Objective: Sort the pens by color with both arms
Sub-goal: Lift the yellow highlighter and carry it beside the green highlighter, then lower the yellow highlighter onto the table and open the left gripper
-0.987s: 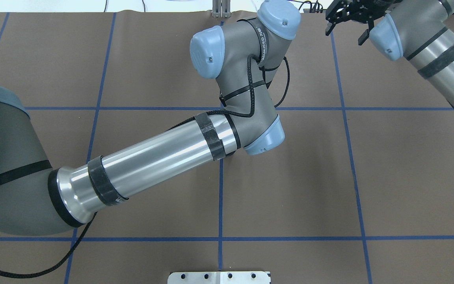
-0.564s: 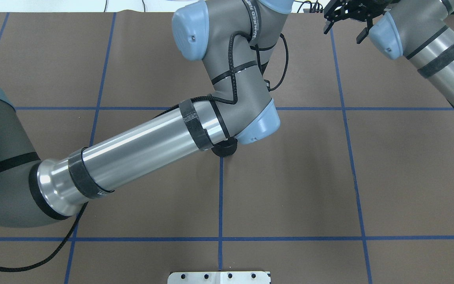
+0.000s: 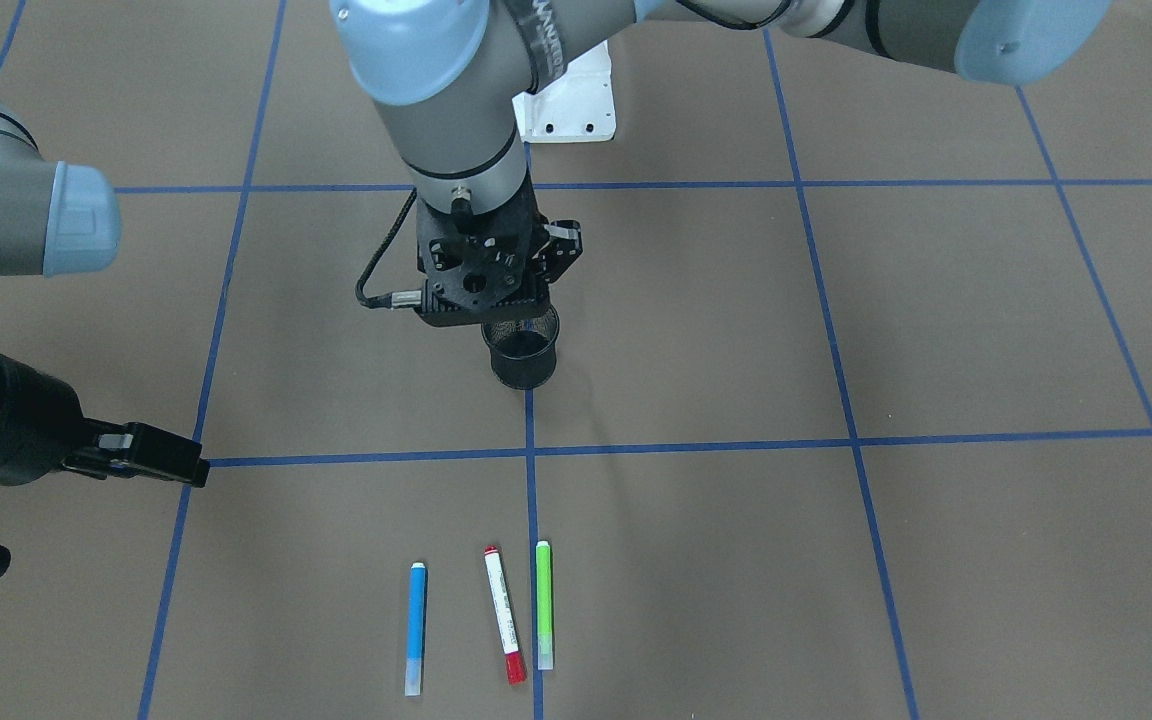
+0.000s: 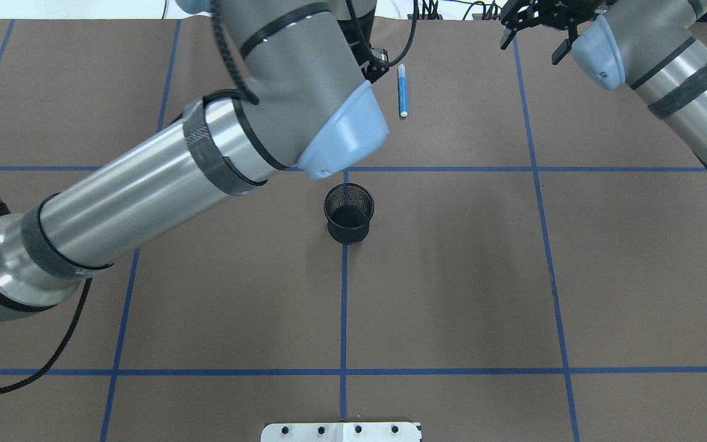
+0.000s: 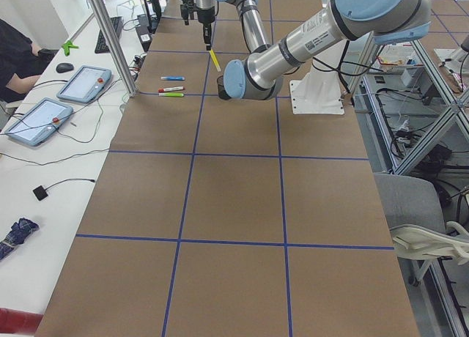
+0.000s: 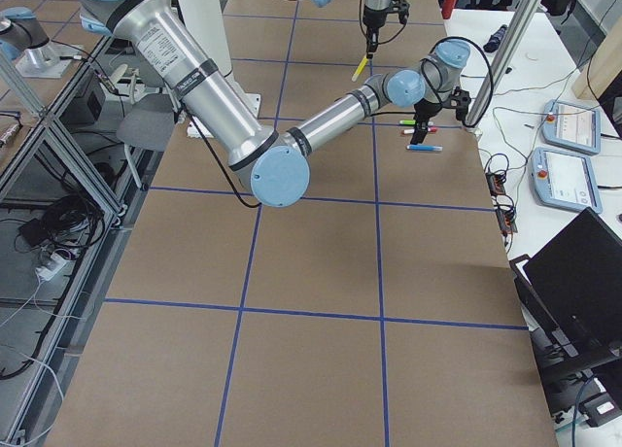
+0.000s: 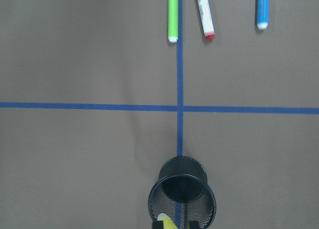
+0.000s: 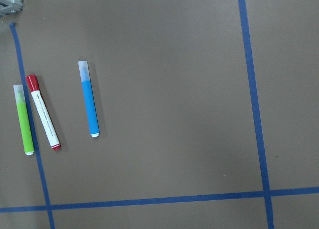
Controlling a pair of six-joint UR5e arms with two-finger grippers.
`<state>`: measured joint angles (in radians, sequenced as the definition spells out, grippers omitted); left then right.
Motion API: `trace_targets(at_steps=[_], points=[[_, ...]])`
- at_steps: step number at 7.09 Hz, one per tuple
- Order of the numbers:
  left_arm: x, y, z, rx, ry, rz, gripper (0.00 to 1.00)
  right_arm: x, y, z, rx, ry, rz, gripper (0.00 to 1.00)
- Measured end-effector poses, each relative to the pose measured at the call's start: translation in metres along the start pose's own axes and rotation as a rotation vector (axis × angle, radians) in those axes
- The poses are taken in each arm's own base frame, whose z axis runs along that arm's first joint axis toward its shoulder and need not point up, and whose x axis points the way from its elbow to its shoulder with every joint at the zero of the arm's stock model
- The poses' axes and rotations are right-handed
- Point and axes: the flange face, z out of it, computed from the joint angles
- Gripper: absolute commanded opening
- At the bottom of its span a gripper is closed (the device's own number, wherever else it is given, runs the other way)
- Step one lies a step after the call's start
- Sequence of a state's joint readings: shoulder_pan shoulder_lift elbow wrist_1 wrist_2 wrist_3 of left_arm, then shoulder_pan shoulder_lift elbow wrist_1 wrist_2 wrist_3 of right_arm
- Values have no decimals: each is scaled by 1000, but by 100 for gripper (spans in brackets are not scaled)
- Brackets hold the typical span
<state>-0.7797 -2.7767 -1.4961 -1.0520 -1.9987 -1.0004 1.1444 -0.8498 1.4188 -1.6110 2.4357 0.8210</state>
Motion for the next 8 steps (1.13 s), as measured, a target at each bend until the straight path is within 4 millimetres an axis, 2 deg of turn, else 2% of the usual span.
trace_targets(at_steps=[1,2,4,5,7,8], points=[[-22,-8,-9,107,20,17,0,-2,2,-2,6,-1,-6,100],[-40,-19,2,230,39,38,0,-2,5,-4,10,-2,-10,100],[-67,-51,46,452,78,44,0,-1,7,-5,15,0,-11,100],[-71,-72,68,562,101,10,0,0,7,-5,18,3,-10,100],[-71,-119,132,779,125,-67,0,3,6,-1,20,14,-6,100],[-67,-130,160,859,116,-86,0,4,6,2,18,18,-5,100]])
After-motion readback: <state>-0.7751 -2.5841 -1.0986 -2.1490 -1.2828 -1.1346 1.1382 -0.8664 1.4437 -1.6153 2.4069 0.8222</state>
